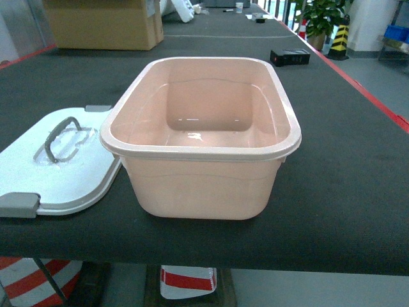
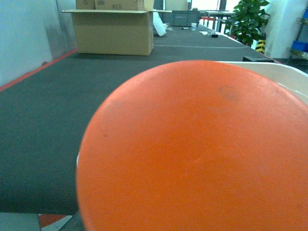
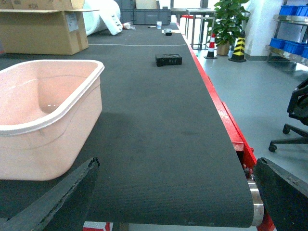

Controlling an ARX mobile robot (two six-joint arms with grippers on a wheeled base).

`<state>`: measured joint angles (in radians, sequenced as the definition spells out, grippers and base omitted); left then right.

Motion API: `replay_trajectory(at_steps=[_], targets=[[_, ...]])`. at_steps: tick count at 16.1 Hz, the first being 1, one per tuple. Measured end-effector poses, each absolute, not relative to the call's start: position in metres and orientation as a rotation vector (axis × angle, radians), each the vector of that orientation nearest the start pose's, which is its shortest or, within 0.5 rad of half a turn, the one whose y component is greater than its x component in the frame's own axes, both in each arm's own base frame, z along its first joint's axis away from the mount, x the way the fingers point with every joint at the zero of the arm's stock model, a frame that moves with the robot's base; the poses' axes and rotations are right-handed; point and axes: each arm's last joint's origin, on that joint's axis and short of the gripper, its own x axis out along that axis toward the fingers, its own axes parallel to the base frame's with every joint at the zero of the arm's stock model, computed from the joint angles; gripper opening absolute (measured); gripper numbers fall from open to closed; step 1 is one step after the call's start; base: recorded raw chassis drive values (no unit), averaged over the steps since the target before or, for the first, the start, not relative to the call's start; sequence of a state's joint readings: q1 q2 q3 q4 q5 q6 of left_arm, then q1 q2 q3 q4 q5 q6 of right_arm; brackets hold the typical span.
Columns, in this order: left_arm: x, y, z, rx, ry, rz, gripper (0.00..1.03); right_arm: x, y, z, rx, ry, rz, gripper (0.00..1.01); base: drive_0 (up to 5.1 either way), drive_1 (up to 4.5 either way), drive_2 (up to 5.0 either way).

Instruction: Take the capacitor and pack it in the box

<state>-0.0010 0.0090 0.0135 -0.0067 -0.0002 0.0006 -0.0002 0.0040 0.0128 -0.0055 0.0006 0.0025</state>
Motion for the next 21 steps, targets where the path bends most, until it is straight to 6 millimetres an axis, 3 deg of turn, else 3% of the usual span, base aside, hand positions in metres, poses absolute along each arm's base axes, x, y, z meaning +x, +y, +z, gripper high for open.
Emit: replay_trajectory(at_steps=[11,13,15,16,17,18,21], targets=[[0.098,-0.001,0.167,0.001,-0.002,0.020,0.44,0.097,0.000,0.167,0.002,-0.003,-0.001,0.98,0.0,0.00,0.0],[0.112,-0.011,0.176,-0.009,-0.048,0.097,0.44,0.097,0.000,0.167,0.002,-0.004,0.000,0.98,0.0,0.00,0.0],[0.141,-0.026,0.186,-0.002,-0.048,0.050,0.44,0.097,0.000,0.167,0.002,-0.004,0.000,0.98,0.0,0.00,0.0],[0.172,-0.042,0.215,-0.004,-0.143,-0.001,0.44,0.097,0.000,0.167,0.002,-0.004,0.000,0.98,0.0,0.00,0.0],[0.192,-0.053,0.230,-0.015,-0.185,-0.045,0.44,0.097,0.000,0.167,0.002,-0.004,0.000,0.98,0.0,0.00,0.0],[0.226,-0.073,0.239,-0.011,-0.154,-0.088,0.44,0.097,0.000,0.167,0.002,-0.004,0.000,0.98,0.0,0.00,0.0],[0.310,-0.142,0.228,0.017,-0.014,-0.183,0.44,0.097,0.000,0.167,0.002,-0.004,0.000,0.98,0.0,0.00,0.0]])
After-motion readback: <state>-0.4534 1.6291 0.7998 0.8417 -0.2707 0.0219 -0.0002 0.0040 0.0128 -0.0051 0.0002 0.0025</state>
